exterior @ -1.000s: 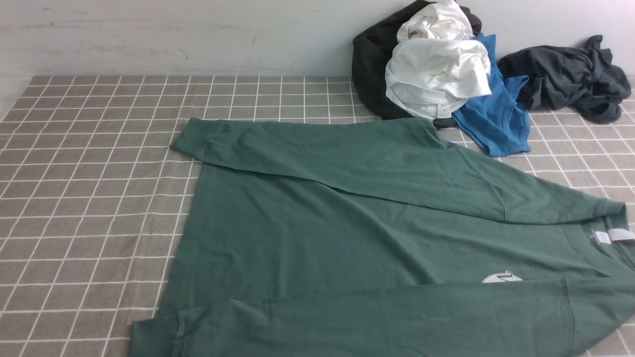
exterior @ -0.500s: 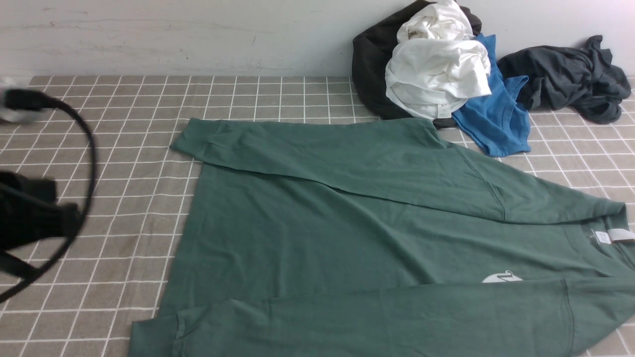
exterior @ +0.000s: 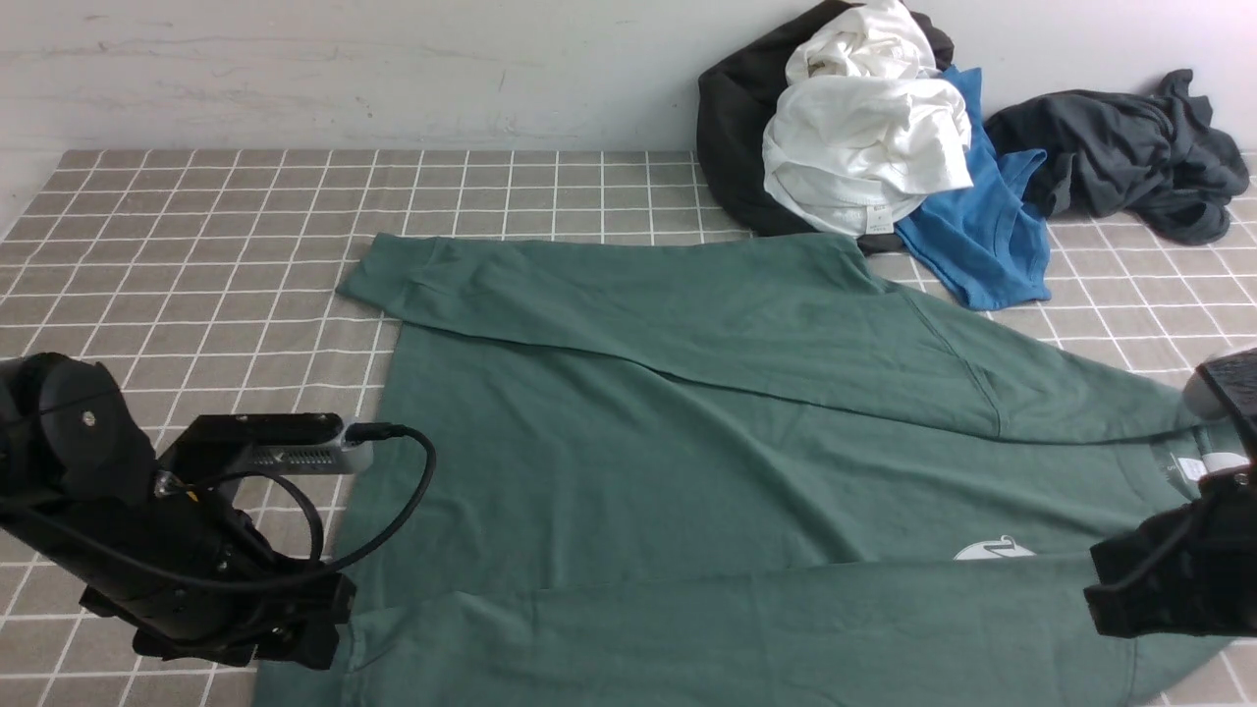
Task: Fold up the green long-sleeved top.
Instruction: Use the left arm to clamp the cuff closest to it, then use the left arm to drag and place the cuff at the centered position on the left edge of the fabric, then use the left arm to clamp the cuff farthest from it, then use the left arm to drag and drop the cuff onto the cuff closest to the left arm, then use both arms simultaneously to clamp the lower edge of the clothing fabric
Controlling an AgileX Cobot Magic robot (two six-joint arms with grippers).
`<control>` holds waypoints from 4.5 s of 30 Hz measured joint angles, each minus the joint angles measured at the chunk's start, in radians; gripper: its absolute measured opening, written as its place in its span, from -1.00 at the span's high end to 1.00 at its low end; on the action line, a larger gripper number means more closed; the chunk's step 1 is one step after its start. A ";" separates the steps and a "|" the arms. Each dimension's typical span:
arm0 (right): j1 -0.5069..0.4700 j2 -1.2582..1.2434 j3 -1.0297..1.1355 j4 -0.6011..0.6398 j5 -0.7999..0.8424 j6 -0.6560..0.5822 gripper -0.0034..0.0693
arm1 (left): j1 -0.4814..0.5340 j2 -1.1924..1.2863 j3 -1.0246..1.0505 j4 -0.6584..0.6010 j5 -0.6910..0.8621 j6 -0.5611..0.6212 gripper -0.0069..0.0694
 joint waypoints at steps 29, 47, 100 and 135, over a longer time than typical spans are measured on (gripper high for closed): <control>0.000 0.000 0.000 0.007 -0.026 -0.001 0.93 | -0.112 -0.015 -0.501 0.180 0.087 0.009 0.76; 0.000 0.000 0.000 0.008 -0.026 -0.022 0.93 | 0.019 0.647 -1.233 0.218 0.207 -0.134 -0.33; 0.000 0.001 -0.003 0.026 -0.155 -0.035 0.93 | 0.014 0.318 -0.729 0.310 0.460 -0.175 0.12; -0.157 0.957 -0.727 -0.066 0.008 0.105 0.61 | -0.205 -0.180 -0.719 0.365 0.513 -0.129 0.01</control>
